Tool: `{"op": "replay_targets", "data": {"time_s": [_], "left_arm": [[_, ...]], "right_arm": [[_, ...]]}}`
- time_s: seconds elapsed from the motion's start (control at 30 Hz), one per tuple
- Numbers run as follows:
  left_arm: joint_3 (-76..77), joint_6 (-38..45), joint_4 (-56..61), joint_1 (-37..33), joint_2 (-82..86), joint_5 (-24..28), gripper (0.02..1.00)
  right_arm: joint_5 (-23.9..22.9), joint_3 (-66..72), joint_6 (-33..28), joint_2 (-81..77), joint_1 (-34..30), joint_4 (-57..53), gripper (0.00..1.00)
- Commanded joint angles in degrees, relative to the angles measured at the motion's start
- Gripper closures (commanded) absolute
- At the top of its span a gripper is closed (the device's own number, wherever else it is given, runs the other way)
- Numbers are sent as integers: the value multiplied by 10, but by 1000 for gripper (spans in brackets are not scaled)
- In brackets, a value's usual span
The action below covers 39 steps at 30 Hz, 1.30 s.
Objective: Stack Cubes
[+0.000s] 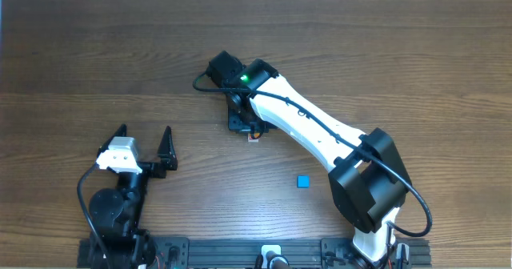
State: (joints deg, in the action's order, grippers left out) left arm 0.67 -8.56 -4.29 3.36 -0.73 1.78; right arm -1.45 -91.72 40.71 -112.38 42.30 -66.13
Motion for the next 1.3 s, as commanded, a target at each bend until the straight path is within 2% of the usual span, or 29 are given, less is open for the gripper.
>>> {"op": "replay_targets", "data": {"time_s": [0.03,0.5,0.73,0.8,0.87,0.9,1.07,1.2,1.3], "left_arm": [[-3,9,0,-4,3,7,20],[-3,9,0,-4,3,7,18],[-3,9,0,-4,3,7,18],[-3,9,0,-4,3,7,18],[-3,9,0,-4,3,7,18],[-3,9,0,-4,3,7,18],[-3,9,0,-4,3,7,18],[-3,9,0,-4,3,7,18],[-3,9,0,-4,3,7,18]], "right_arm": [[-3,0,6,-12,-6,1,908],[-3,8,6,-12,-7,6,698],[-3,8,6,-12,-7,8,347],[-3,8,6,-12,-7,8,226],[-3,8,6,-12,-7,10,53],[-3,8,6,-10,-6,10,9],[1,7,-20,38,8,1,7],[-15,12,-22,97,24,-46,7],[-25,73,-22,167,35,-68,9]]}}
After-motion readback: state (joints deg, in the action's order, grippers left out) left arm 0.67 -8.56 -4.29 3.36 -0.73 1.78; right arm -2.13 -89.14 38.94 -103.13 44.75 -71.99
